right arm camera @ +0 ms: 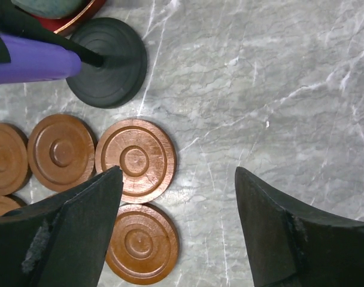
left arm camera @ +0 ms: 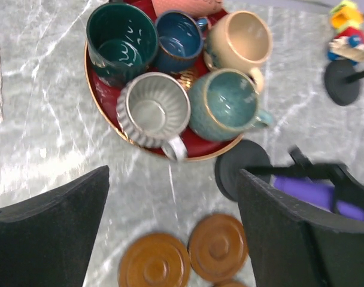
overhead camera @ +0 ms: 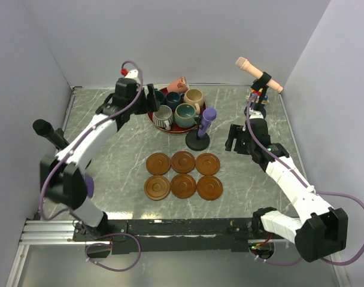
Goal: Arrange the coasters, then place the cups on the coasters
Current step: Pick up the cup from the tray.
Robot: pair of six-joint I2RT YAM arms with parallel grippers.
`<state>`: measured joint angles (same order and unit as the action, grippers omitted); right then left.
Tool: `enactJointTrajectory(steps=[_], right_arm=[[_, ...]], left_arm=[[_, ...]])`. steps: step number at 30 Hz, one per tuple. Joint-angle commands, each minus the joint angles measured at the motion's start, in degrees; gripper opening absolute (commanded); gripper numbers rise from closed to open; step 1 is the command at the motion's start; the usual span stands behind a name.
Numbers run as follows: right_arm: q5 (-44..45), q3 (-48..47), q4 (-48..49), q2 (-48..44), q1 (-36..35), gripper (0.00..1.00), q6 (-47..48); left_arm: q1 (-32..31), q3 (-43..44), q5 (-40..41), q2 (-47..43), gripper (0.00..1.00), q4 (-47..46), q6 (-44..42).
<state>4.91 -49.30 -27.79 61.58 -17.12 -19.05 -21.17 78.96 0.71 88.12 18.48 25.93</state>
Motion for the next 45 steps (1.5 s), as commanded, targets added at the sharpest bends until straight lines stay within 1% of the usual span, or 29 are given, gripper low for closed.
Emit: enactJointTrajectory(steps=[1, 3, 9, 10, 14, 18, 21, 23, 28, 32, 33, 36, 38, 45], right_arm=[[-7.0, -1.4, 2.7, -0.5, 3.1, 0.81, 1.8], [-8.0, -1.6, 2.8, -0.6, 3.8, 0.8, 2.0], [-9.4, -1.7, 3.3, -0.1, 4.5, 0.78, 3.1], [-9.7, -1.6, 3.4, 0.1, 4.6, 0.77, 3.3], [-10.7, -0.7, 4.1, 0.6, 5.0, 0.77, 3.6], [-11.8, -0.3, 4.5, 1.1, 5.2, 0.77, 3.6], [-11.8, -0.1, 4.8, 1.3, 5.3, 0.76, 3.5], [-11.8, 0.1, 5.0, 1.5, 5.3, 0.76, 3.7], [-12.4, 0.1, 5.3, 2.2, 5.4, 0.76, 3.6], [-12.6, 0.5, 5.4, 2.1, 5.4, 0.76, 3.3], [-12.6, 0.7, 5.5, 2.0, 5.4, 0.76, 3.3], [-12.8, 1.0, 5.6, 1.5, 5.4, 0.76, 3.2], [-12.7, 1.0, 5.4, 1.3, 5.5, 0.76, 3.2], [-12.5, 0.9, 4.5, 0.1, 5.4, 0.76, 3.2]], left_arm=[[1.4, 8.5, -0.9, 9.2, 0.84, 4.2, -2.7], [1.6, 12.8, -0.9, 14.3, 0.8, 5.7, -3.1], [1.7, 19.5, -0.9, 24.3, 0.7, 7.4, -3.5], [1.6, 20.5, 1.0, 25.9, 0.69, 7.8, -3.6], [1.6, 23.8, 3.1, 30.9, 0.66, 9.2, -4.3], [1.7, 26.1, 4.5, 34.4, 0.59, 10.2, -4.8], [1.5, 25.3, 3.0, 34.5, 0.54, 8.9, -4.9], [1.5, 24.8, 2.5, 34.4, 0.48, 8.2, -4.7], [1.3, 24.9, 1.4, 35.1, 0.4, 7.7, -4.9], [1.1, 26.5, 2.7, 36.7, 0.24, 8.9, -6.2], [1.1, 26.7, 3.2, 36.9, 0.18, 9.1, -6.5], [1.1, 26.5, 4.6, 36.2, 0.06, 8.3, -6.7], [1.0, 26.5, 5.4, 35.3, 0.01, 7.6, -6.9], [1.0, 26.6, 4.1, 31.3, 0.01, 5.1, -8.7]])
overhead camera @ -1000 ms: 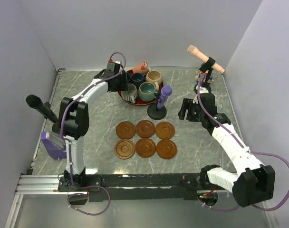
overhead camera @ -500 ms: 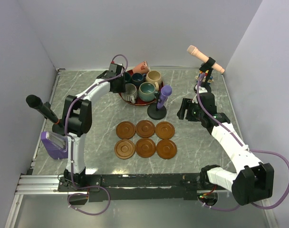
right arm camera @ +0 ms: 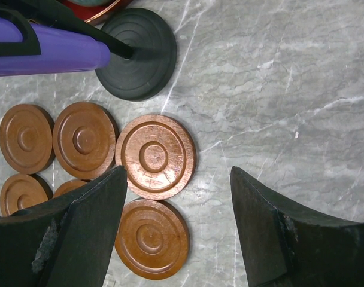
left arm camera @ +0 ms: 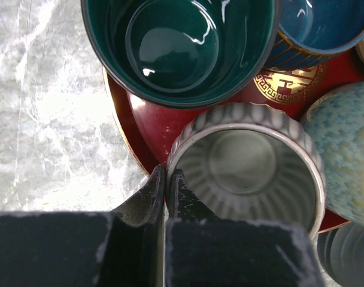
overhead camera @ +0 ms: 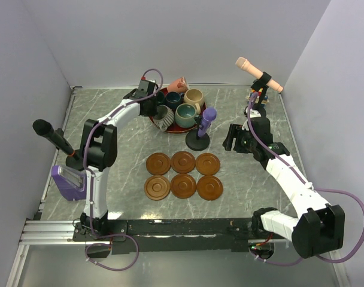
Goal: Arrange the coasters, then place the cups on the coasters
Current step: Pick up the cup from the tray, then place the cup on the coaster.
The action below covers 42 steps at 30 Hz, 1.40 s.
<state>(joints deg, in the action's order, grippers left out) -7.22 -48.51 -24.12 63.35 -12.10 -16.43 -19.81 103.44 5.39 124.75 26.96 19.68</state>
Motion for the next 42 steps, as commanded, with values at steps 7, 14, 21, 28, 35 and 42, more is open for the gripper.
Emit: enactJointTrajectory(steps=[7, 14, 21, 28, 35, 42], right_arm=[[0.5, -0.7, -0.5, -2.3, 0.4, 0.77, 0.7], [2.4, -1.9, -3.0, -3.5, 0.4, 0.77, 1.0], [5.4, -6.9, -9.0, -8.7, 0.4, 0.81, 1.6], [3.8, -16.7, -13.5, -12.9, 0.3, 0.82, 3.1], [0.8, -33.0, -19.0, -8.2, -7.6, 0.82, 5.3], [5.5, -40.8, -20.4, 2.4, -28.2, 0.81, 3.5]], left_arm=[[-0.2, -1.6, -2.3, -10.9, 0.01, -8.4, -3.0], [-0.3, -3.3, -4.9, -14.8, 0.01, -8.0, -3.0], [-0.6, -10.7, -7.4, -23.0, 0.01, -6.6, -4.0], [-3.6, -23.5, -5.7, -34.5, 0.01, -5.2, -11.6], [-7.8, -36.8, -8.9, -45.3, 0.01, -10.7, -21.9], [-13.5, -40.7, -10.2, -51.0, 0.01, -11.3, -25.5]])
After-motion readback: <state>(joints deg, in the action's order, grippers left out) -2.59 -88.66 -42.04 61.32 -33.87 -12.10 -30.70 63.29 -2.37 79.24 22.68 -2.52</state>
